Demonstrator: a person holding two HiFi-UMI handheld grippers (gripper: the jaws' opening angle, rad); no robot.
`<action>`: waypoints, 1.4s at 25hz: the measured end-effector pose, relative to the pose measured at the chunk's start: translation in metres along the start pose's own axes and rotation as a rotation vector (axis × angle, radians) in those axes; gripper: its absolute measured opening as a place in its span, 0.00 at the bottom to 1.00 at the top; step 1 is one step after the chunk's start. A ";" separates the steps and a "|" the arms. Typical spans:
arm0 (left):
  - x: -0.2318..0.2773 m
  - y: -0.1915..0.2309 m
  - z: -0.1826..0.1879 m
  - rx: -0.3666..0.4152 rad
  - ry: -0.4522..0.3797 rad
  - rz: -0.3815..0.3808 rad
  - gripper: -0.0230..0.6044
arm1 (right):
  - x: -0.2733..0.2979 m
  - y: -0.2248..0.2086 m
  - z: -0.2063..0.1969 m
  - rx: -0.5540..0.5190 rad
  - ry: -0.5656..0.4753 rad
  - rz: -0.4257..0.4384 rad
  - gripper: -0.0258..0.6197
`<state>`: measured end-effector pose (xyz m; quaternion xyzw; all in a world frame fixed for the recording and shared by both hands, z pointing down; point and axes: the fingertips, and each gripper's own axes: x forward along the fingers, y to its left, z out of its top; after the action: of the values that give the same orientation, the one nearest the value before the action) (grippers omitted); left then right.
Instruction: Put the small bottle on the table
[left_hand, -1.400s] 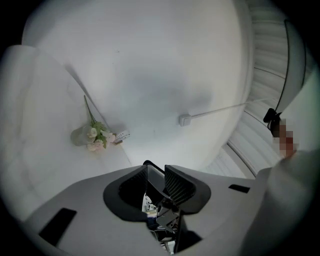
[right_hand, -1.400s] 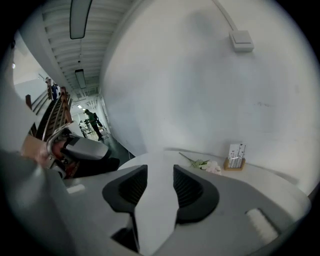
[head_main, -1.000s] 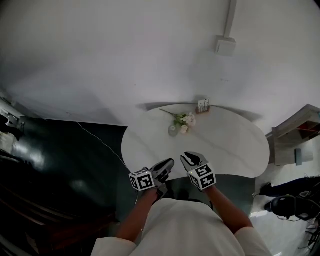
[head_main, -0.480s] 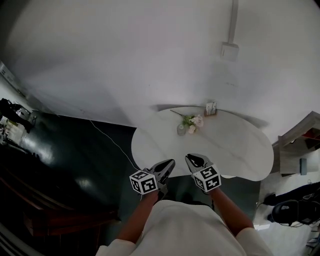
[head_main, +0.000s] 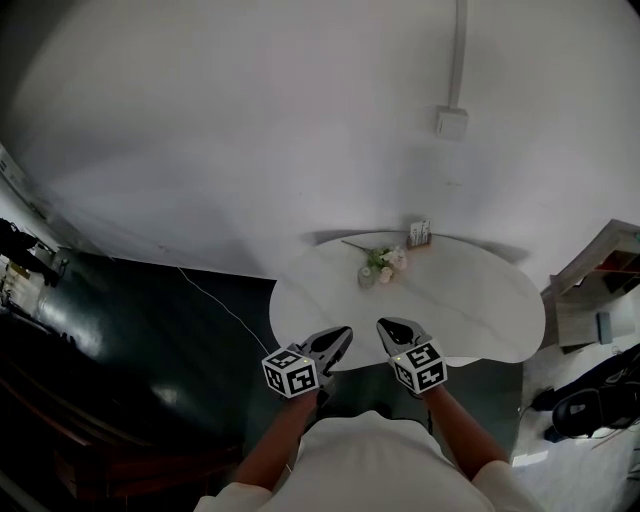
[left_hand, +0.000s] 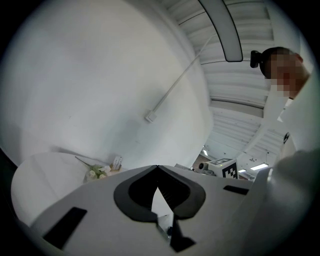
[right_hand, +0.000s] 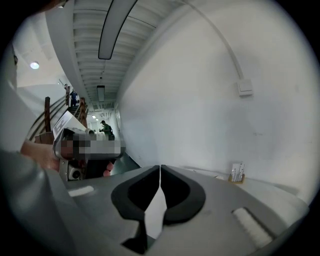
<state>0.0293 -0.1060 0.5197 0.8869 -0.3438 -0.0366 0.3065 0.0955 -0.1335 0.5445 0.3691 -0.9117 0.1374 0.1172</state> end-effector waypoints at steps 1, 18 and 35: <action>-0.001 0.001 0.003 0.014 0.003 -0.005 0.05 | 0.001 0.000 0.002 0.004 -0.004 -0.011 0.07; -0.016 0.017 0.037 0.097 0.004 -0.053 0.05 | -0.003 -0.002 0.035 -0.012 -0.066 -0.127 0.06; -0.021 0.021 0.039 0.077 -0.020 -0.034 0.05 | -0.004 -0.004 0.030 0.019 -0.063 -0.130 0.06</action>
<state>-0.0100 -0.1248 0.4971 0.9033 -0.3329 -0.0373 0.2680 0.0977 -0.1435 0.5155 0.4330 -0.8876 0.1266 0.0936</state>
